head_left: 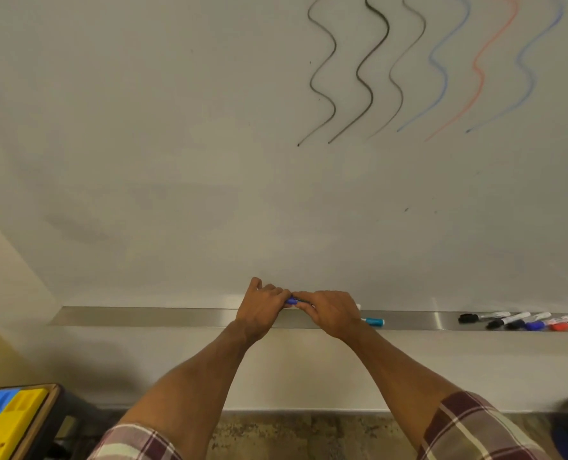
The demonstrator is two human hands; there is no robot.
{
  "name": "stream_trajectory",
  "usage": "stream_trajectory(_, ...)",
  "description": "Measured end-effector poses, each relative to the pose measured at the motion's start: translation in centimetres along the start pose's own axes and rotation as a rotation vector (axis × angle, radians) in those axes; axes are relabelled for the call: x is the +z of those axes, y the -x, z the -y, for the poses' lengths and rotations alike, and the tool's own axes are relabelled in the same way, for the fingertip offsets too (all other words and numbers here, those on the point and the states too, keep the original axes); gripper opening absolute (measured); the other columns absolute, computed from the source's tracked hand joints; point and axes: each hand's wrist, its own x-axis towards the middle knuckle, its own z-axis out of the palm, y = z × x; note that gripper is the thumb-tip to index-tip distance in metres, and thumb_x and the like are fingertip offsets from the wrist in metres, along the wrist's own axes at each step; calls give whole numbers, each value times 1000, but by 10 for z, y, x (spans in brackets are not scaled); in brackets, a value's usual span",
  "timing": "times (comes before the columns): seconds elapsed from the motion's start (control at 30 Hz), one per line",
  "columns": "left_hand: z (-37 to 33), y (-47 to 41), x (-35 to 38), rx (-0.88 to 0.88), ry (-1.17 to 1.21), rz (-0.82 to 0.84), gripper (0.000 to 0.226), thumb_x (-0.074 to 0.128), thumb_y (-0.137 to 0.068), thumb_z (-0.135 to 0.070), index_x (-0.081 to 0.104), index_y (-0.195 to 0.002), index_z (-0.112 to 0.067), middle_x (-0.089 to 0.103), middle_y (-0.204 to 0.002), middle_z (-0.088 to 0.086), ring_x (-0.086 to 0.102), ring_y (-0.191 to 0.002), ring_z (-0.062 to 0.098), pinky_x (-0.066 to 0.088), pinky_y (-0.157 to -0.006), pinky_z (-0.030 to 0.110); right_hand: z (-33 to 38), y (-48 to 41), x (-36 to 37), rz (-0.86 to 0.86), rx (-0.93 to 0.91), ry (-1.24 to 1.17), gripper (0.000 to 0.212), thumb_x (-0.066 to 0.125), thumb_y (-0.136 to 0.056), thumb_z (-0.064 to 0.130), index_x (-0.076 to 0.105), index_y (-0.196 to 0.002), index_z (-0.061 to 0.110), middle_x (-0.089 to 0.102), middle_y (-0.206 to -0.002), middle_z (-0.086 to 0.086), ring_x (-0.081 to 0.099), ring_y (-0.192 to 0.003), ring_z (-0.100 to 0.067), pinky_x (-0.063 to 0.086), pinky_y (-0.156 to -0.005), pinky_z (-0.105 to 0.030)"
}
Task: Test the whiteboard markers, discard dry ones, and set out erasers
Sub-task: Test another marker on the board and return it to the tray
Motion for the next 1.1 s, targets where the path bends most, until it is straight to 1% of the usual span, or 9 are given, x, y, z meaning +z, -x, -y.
stream_trajectory(0.1,-2,3,-4,-42,1,-70,22,50,-100,-34,63,-107,-18,71,-102,4,63,-94,24,36,-89,39,0,7,-8,28,85,-114,49,34,-97,51,35,-142,30,62,-123,0,61,-102,-19,48,-83,-29)
stream_trajectory(0.23,0,8,-10,-147,-43,-209,37,47,-97,-42,64,-121,-20,64,-127,3,59,-117,26,46,-91,44,1,7,-26,-38,149,-206,32,47,-95,25,36,-124,14,60,-98,-8,51,-67,-13,39,-62,-24)
stream_trajectory(0.33,9,3,-26,-171,-70,-225,52,30,-99,-46,51,-139,-19,44,-149,7,42,-136,32,34,-106,50,-1,1,-40,-129,82,-183,21,42,-95,13,44,-116,9,58,-91,-9,46,-65,-16,30,-62,-25)
stream_trajectory(0.4,16,-7,-43,-175,-98,-255,55,27,-101,-47,40,-147,-20,31,-157,7,28,-144,32,22,-113,52,-4,-7,-49,-231,-1,-196,21,42,-96,10,51,-114,6,59,-97,-12,54,-74,-23,37,-66,-30)
stream_trajectory(0.5,29,-28,-77,-181,-148,-313,59,22,-102,-51,30,-152,-22,20,-161,6,17,-148,32,15,-116,55,-5,-25,-72,-368,-77,-306,27,44,-96,12,55,-120,5,59,-105,-14,59,-86,-27,50,-75,-37)
stream_trajectory(0.67,57,-74,-149,-172,-184,-498,59,23,-102,-49,24,-154,-22,13,-162,6,9,-149,30,11,-118,56,9,-58,-143,-524,-84,-530,41,51,-97,22,46,-136,12,59,-124,-8,58,-110,-19,45,-94,-26)
stream_trajectory(0.83,100,-115,-229,-131,-234,-669,59,28,-103,-47,19,-155,-22,7,-163,5,5,-150,29,7,-119,56,27,-89,-219,-745,-129,-603,21,54,-95,27,40,-104,13,58,-81,-8,57,-63,-21,47,-55,-28)
stream_trajectory(0.97,127,-143,-284,-142,-245,-767,60,24,-102,-50,16,-156,-24,5,-163,5,3,-150,30,4,-119,55,42,-117,-267,-966,-265,-516,11,56,-95,19,58,-99,9,57,-85,-1,55,-71,-10,47,-67,-23)
stream_trajectory(1.1,145,-163,-315,-118,-222,-834,61,25,-102,-50,13,-156,-24,3,-163,4,1,-150,30,2,-120,54,59,-132,-302,-1024,-348,-551,39,62,-90,25,56,-127,12,58,-103,2,52,-90,-1,43,-78,-12)
